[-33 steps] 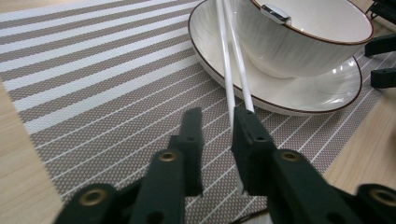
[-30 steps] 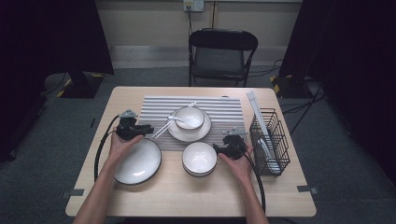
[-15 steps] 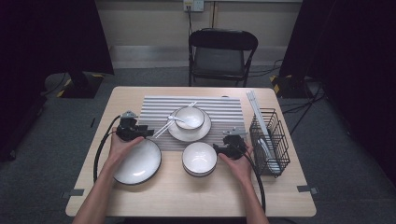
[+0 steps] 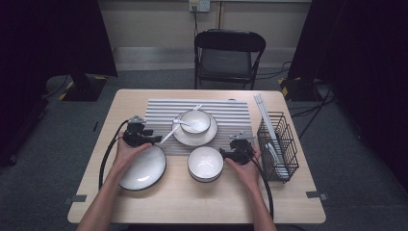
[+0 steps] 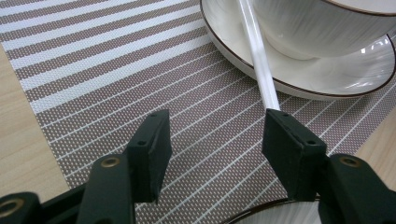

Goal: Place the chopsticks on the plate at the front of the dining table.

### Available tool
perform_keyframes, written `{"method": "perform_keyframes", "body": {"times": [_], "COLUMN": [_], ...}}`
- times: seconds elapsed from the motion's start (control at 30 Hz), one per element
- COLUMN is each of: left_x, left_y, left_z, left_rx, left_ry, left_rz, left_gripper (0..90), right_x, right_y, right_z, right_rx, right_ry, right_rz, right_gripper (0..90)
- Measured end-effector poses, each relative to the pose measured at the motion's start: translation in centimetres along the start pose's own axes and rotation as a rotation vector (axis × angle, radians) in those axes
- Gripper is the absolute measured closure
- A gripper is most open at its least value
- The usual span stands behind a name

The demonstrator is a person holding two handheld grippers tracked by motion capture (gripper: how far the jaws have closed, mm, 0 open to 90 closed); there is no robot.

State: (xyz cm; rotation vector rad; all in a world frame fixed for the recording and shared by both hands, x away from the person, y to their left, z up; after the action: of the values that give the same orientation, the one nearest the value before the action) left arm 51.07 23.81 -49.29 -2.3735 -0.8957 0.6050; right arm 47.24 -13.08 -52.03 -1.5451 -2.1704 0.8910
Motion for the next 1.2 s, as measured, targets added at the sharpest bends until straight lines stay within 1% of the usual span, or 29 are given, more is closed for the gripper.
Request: {"method": "perform_keyframes", "body": {"times": [0.07,0.13,0.2,0.27,0.3,0.4,0.47,0.5,0.53,0.6,0.63,0.73,0.83,0.97,1.0,1.03,1.2], "left_x": [0.01,-0.04,-0.05,-0.12,-0.22,-0.4,-0.47,-0.51,-0.5,-0.57,-0.6,-0.63,-0.48,-0.3,-0.3,-0.19,-0.39], "left_y": [0.0,0.08,0.19,0.22,0.27,0.33,0.32,0.39,0.39,0.5,0.53,0.52,0.43,0.47,0.47,0.55,0.62], "left_z": [0.03,0.07,0.09,0.06,0.03,-0.04,-0.1,-0.13,-0.11,-0.11,-0.11,-0.15,-0.17,0.01,0.01,0.12,0.04], "left_rx": [-0.003,-0.009,-0.011,-0.016,-0.019,-0.019,-0.018,-0.02,-0.01,-0.016,-0.018,-0.025,-0.024,-0.023,-0.023,-0.015,-0.012], "left_ry": [-0.008,-0.017,-0.017,-0.017,-0.02,-0.01,-0.002,-0.002,0.007,-0.003,-0.004,-0.007,-0.005,-0.022,-0.022,-0.02,-0.006], "left_rz": [0.008,0.003,0.007,-0.003,0.003,0.002,-0.014,-0.007,-0.002,0.004,0.0,0.001,-0.015,-0.026,-0.026,-0.036,-0.036], "left_gripper": [40.5,38.7,36.7,35.2,34.8,31.7,29.7,28.7,28.9,27.4,25.7,24.6,24.0,24.2,25.9,27.3,27.2], "right_x": [0.0,0.0,0.0,-0.01,0.0,0.0,0.0,0.0,0.0,0.0,0.0,0.0,0.0,0.0,0.0,0.0,0.0], "right_y": [0.0,0.0,0.0,0.0,0.0,0.0,0.0,0.0,0.0,0.0,0.0,0.0,0.0,0.0,0.0,0.0,0.0], "right_z": [0.0,0.0,0.0,0.0,0.0,0.0,0.0,0.0,0.0,0.0,0.0,0.0,0.0,0.0,0.0,0.0,0.0], "right_rx": [0.0,0.0,0.0,0.0,0.0,0.0,0.0,0.0,0.0,0.0,0.0,0.0,0.0,0.0,0.0,0.0,0.0], "right_ry": [0.0,0.0,0.002,0.001,0.001,0.001,0.001,0.0,0.0,0.001,0.001,0.0,0.0,0.0,0.001,0.0,0.0], "right_rz": [0.0,0.0,0.0,0.0,0.0,0.0,0.0,0.0,0.0,0.0,0.0,0.0,0.0,0.0,0.0,0.0,0.0], "right_gripper": [24.0,24.0,24.0,24.0,24.0,24.0,24.0,24.0,24.0,24.0,24.0,24.0,24.0,24.0,24.0,24.0,24.0]}}
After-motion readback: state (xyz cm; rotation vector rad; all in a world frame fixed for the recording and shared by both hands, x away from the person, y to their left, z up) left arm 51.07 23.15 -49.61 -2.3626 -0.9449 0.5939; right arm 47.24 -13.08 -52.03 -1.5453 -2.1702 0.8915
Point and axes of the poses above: each handheld gripper's, and its own axes: y roughly forward along the jaws, z roughly out of its underside, x roughly to its left, the point moved 3 cm from there along y, roughly forward along the jaws, and after that the axes turned 7 degrees about z, right-handed, at the moved point
